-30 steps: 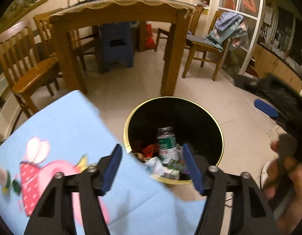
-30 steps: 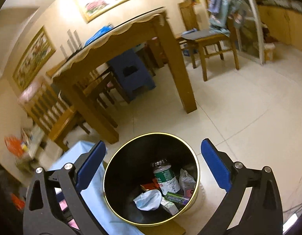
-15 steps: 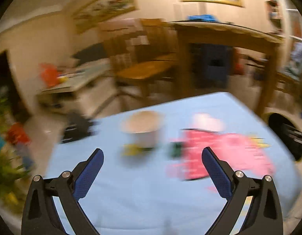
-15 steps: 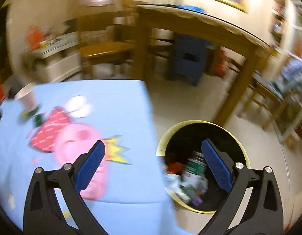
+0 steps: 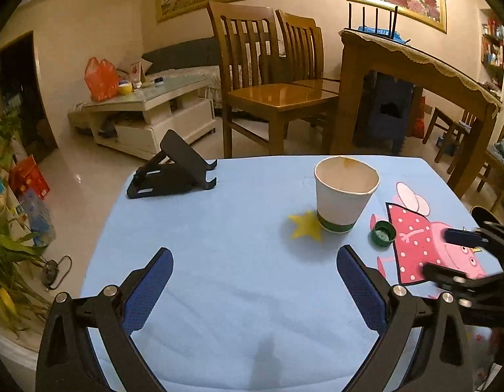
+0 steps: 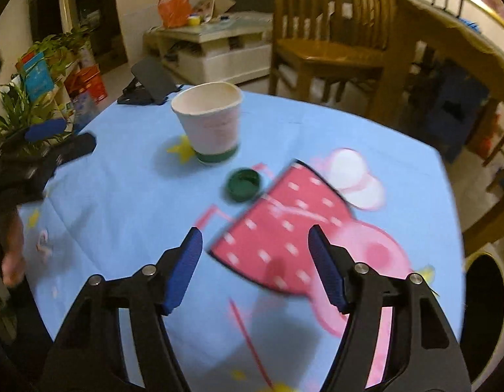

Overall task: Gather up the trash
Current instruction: 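Grasp the green bottle cap with the right tool while the left tool grasps the paper cup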

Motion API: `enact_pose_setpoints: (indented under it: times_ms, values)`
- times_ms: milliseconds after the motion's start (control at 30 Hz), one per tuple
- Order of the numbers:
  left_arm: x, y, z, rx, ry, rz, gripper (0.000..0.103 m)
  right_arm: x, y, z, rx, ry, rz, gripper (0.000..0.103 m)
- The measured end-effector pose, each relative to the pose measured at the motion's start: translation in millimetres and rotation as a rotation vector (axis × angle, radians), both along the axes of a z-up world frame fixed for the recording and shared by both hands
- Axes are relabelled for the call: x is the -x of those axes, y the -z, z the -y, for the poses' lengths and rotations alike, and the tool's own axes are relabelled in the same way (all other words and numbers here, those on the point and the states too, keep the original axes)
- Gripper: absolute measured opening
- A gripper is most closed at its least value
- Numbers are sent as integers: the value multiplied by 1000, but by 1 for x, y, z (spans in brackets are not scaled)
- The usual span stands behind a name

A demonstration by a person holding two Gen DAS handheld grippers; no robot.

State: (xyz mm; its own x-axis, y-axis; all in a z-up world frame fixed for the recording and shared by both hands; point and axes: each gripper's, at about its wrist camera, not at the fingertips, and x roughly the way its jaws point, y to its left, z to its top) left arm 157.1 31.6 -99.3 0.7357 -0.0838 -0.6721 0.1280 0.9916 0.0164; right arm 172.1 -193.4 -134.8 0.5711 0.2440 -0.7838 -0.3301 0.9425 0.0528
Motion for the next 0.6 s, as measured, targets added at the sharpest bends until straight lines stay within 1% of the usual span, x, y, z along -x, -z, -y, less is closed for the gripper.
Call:
enact_pose_setpoints:
  times_ms: [67, 100, 133, 200, 267, 367, 400, 467, 600]
  values:
    - [-1, -2, -6, 21, -9, -2, 97, -20, 3, -11, 1, 2, -23, 66]
    - [-2, -1, -8, 31, -13, -1, 97, -29, 5, -15, -5, -2, -38, 62]
    - [-2, -3, -12, 49, -19, 1, 97, -40, 8, -19, -14, -8, -62, 53]
    - [-4, -4, -17, 70, -23, -2, 97, -56, 14, -25, -7, -12, -100, 46]
    - [-4, -4, -20, 80, -27, -5, 97, -69, 22, -30, 8, -5, -122, 44]
    - [-7, -3, -23, 102, -22, -17, 97, -80, 24, -30, -27, 14, -123, 41]
    - [-7, -3, -24, 107, -22, -21, 97, -84, 25, -30, -35, 23, -126, 32]
    - [-8, -2, -24, 109, -21, -25, 97, -82, 26, -32, -18, 27, -130, 32]
    - [-8, 1, -21, 111, -7, -37, 97, -59, 25, -43, 83, -7, -118, 32]
